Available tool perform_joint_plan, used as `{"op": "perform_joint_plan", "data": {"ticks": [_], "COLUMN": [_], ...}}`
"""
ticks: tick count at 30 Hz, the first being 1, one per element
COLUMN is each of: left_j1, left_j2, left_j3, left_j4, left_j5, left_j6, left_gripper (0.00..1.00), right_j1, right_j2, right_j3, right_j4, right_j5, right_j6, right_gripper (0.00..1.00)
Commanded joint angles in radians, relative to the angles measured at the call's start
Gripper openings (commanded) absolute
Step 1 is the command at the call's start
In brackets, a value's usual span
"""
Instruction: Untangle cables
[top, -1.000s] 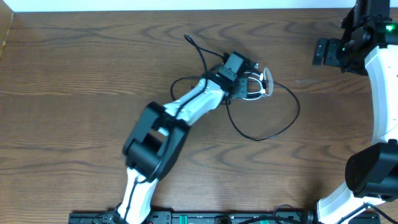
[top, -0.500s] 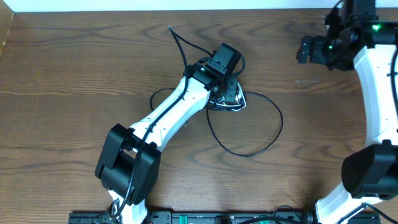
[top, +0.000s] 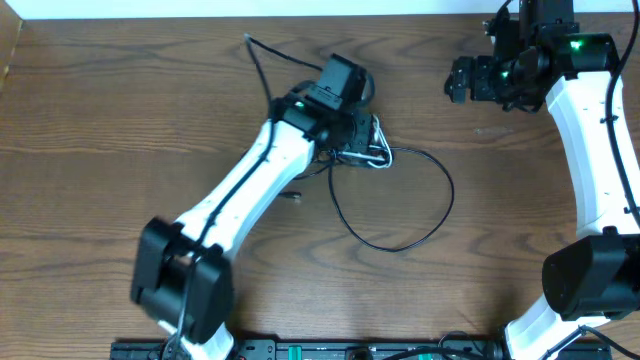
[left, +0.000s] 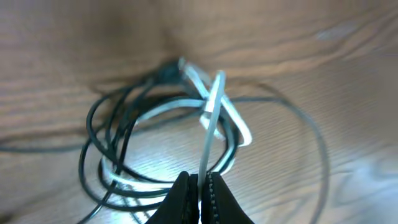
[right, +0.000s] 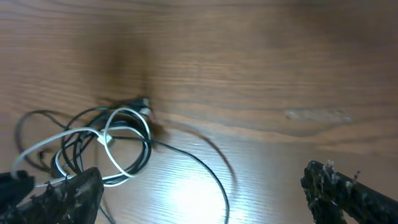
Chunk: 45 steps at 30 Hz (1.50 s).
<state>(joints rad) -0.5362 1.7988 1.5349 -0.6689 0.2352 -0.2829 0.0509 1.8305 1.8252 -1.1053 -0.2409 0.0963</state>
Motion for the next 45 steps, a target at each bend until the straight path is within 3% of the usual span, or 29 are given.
{"op": "perform_joint_plan", "data": {"ticks": [1,15,34,45], "left_j1": [0.008,0.021,0.09,0.106], "left_j2": [-0.072,-0.167,-0.169,-0.168], "left_j3": [0.006,0.006,0.006,0.006], "left_j4": [0.021,0.149,0.304,0.321], "left_j5": [0.07,0.278,0.535,0.539], "left_j6": [0.023,0.024,0.016,0.016], "left_gripper": [0.07,0.07,0.08,0.08], "right_j1": [0.003,0.003,0.001,0.001], "right_j2": [0.005,0.005,0.035,0.132], "right_j3": [0.011,0.011,0.011,0.011], "right_j4": [0.008,0.015,0.029,0.058], "right_j5": [-0.11,-0.236,-0.304,-0.353], "right_j6": [-0.029,-0.065,-0.098,-0.1], "right_gripper": [0.99,0.99,0.99,0.99]}}
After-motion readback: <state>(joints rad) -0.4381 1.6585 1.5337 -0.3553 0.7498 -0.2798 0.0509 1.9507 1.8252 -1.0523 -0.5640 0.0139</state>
